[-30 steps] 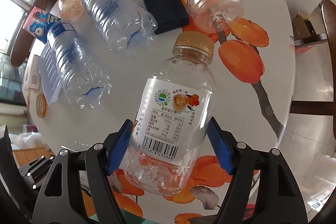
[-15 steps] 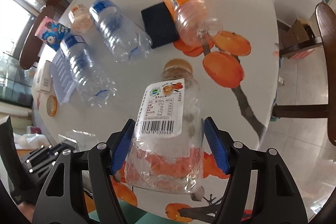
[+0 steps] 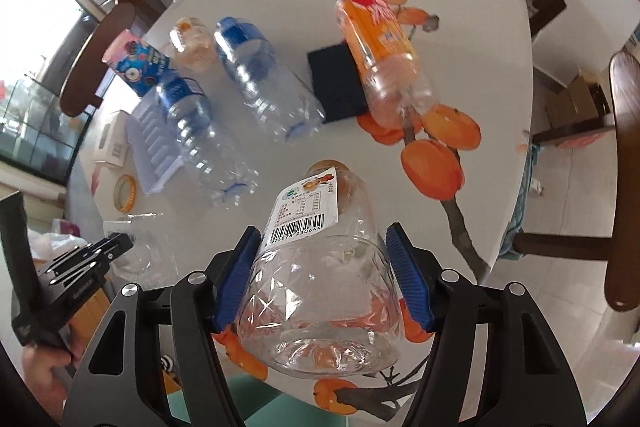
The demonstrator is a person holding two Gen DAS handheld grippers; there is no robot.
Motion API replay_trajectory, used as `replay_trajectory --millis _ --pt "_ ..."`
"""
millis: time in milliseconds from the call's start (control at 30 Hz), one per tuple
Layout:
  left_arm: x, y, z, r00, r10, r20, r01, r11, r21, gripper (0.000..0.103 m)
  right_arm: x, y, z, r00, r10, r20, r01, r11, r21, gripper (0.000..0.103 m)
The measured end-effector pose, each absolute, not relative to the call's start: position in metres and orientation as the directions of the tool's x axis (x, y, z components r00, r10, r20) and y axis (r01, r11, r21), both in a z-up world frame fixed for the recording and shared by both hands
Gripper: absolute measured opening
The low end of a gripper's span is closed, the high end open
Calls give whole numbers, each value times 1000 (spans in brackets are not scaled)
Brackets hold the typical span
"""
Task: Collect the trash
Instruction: 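Carry the clamshell and bottle in both tools over the floor trash bin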
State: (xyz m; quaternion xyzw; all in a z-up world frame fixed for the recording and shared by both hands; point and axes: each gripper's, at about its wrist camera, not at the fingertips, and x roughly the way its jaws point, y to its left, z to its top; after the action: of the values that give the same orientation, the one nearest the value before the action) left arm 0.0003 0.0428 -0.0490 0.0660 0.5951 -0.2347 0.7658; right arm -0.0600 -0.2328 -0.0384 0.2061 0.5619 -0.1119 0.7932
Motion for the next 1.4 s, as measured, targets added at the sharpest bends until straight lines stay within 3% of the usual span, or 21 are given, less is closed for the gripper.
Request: replay_trajectory --millis 400,833,1167,1400 --pt "27 140 -19 316 -254 -914 216 957 -191 11 -4 -142 18 404 214 -890 121 951 284 65" --pt "13 347 -34 374 -51 -926 -230 962 -146 11 82 94 -3 213 407 -888 -316 889 331 65" --pt "8 465 -160 227 16 -974 -404 911 -79 11 108 260 -123 8 393 -919 -430 832 352 65" --pt "9 509 -300 112 -68 -991 -457 882 -112 11 113 332 -287 -143 307 -941 -413 845 338 65"
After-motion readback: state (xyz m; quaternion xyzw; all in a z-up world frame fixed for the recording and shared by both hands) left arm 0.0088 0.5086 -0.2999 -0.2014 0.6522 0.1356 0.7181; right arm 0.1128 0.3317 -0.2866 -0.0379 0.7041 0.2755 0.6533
